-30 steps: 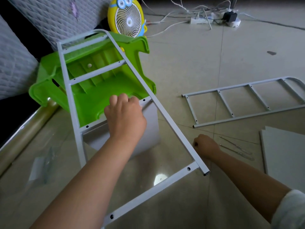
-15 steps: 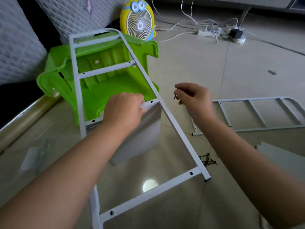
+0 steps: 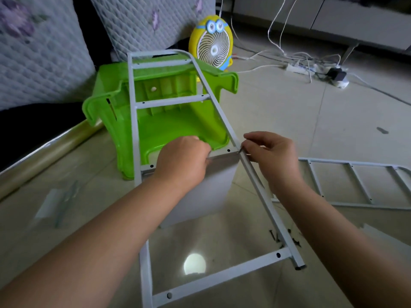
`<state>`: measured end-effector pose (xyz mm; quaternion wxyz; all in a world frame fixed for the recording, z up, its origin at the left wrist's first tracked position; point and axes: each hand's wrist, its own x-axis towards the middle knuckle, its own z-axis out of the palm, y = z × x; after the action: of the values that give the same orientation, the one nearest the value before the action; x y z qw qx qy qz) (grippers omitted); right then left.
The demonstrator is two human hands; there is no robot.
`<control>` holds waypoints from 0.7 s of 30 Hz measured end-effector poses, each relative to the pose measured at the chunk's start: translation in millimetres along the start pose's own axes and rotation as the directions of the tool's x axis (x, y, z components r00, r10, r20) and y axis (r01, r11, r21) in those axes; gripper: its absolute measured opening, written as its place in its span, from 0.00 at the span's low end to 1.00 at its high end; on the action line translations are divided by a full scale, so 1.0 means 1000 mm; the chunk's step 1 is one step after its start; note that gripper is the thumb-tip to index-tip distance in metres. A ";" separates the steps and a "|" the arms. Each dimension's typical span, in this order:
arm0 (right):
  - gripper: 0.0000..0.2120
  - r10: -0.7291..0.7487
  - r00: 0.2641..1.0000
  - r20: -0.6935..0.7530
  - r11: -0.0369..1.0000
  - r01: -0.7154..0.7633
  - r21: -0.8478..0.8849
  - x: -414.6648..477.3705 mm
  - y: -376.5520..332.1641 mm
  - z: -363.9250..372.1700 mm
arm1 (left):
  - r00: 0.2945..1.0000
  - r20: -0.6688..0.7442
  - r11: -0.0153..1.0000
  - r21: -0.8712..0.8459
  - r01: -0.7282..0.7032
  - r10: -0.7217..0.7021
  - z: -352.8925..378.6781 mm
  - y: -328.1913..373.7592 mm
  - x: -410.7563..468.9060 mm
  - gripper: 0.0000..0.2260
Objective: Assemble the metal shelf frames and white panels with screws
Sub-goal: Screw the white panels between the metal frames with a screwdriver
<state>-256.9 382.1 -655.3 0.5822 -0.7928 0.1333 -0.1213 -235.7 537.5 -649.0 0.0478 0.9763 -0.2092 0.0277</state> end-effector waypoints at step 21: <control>0.07 -0.048 0.998 0.042 0.988 0.054 -0.143 -0.001 -0.005 -0.001 | 1.000 -0.004 1.000 0.012 -0.010 0.010 0.002 0.001 0.000 0.10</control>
<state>-257.5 382.9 -649.7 0.5225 -0.8381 0.1104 -0.1112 -235.6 536.3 -651.0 0.0424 0.9755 -0.2136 0.0311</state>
